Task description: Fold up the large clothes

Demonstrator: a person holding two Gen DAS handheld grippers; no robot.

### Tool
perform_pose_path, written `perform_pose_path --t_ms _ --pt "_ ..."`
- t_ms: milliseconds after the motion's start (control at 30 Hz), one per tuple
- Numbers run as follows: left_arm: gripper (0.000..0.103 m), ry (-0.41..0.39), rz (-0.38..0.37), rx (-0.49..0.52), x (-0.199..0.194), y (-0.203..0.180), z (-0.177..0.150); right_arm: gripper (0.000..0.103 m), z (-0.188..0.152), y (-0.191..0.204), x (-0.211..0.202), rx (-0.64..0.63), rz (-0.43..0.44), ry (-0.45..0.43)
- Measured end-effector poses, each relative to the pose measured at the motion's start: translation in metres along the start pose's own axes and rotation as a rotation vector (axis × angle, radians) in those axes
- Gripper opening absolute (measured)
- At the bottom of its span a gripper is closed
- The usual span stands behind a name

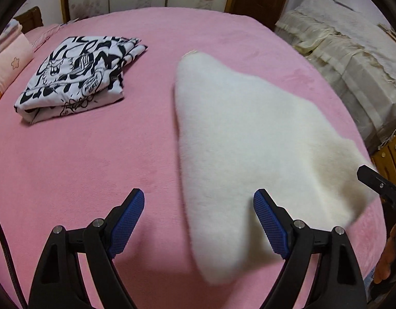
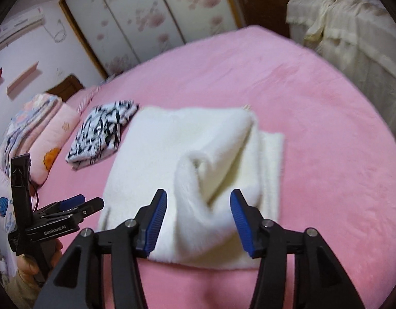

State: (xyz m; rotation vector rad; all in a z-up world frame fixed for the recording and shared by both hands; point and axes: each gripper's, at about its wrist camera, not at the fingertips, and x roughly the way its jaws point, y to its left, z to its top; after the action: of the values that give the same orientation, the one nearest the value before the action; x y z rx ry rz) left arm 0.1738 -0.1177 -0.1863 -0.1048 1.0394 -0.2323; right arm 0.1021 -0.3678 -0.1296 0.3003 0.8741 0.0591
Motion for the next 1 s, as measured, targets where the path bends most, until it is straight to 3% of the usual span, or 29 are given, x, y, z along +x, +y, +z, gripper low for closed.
perform_pose_path --t_ms 67,100,167,200,233,300,333,433,533,633,700,767,800,900,1000 --pt "0.086 0.018 -0.032 -0.018 0.011 0.003 0.001 0.044 0.004 0.0 0.019 -0.02 -0.014 0.043" --pt "0.086 0.023 -0.046 -0.026 0.013 0.003 0.002 0.02 0.005 -0.001 0.03 -0.028 -0.023 0.064" --pt "0.083 0.023 -0.063 -0.022 0.014 0.002 0.005 0.016 0.005 -0.003 0.038 -0.024 -0.003 0.089" --pt "0.075 0.015 -0.067 -0.008 0.013 0.0 0.007 0.015 0.004 -0.004 0.034 -0.03 -0.013 0.074" --pt "0.066 0.009 -0.074 0.015 0.009 -0.005 0.008 0.015 0.004 -0.004 0.028 -0.038 -0.019 0.054" --pt "0.056 -0.002 -0.089 0.058 0.004 -0.016 0.008 0.014 0.001 -0.01 0.001 -0.021 -0.016 -0.018" --pt "0.055 -0.004 -0.091 0.073 0.005 -0.018 0.008 0.008 -0.003 -0.015 -0.008 -0.003 -0.003 -0.042" --pt "0.054 0.01 -0.084 0.11 0.013 -0.034 -0.002 0.007 -0.027 -0.031 -0.015 0.04 -0.04 -0.054" --pt "0.054 -0.032 0.011 0.199 0.019 -0.055 -0.018 0.007 -0.055 -0.05 0.02 0.082 -0.086 0.024" --pt "0.054 -0.075 0.087 0.288 0.02 -0.071 -0.031 0.007 -0.07 -0.057 0.035 0.127 -0.095 0.007" --pt "0.056 -0.078 0.082 0.285 0.017 -0.072 -0.032 0.008 -0.07 -0.054 0.032 0.144 -0.105 -0.003" --pt "0.065 -0.06 0.048 0.266 0.014 -0.07 -0.029 0.008 -0.068 -0.05 0.03 0.129 -0.123 0.003" --pt "0.071 -0.045 0.028 0.261 0.013 -0.07 -0.027 0.014 -0.066 -0.047 0.026 0.113 -0.131 0.004" --pt "0.072 -0.034 -0.012 0.256 0.004 -0.067 -0.021 0.026 -0.054 -0.034 0.014 0.068 -0.183 0.011" --pt "0.072 -0.085 -0.045 0.225 -0.012 -0.061 -0.004 0.034 -0.036 -0.022 -0.008 0.023 -0.225 -0.057"
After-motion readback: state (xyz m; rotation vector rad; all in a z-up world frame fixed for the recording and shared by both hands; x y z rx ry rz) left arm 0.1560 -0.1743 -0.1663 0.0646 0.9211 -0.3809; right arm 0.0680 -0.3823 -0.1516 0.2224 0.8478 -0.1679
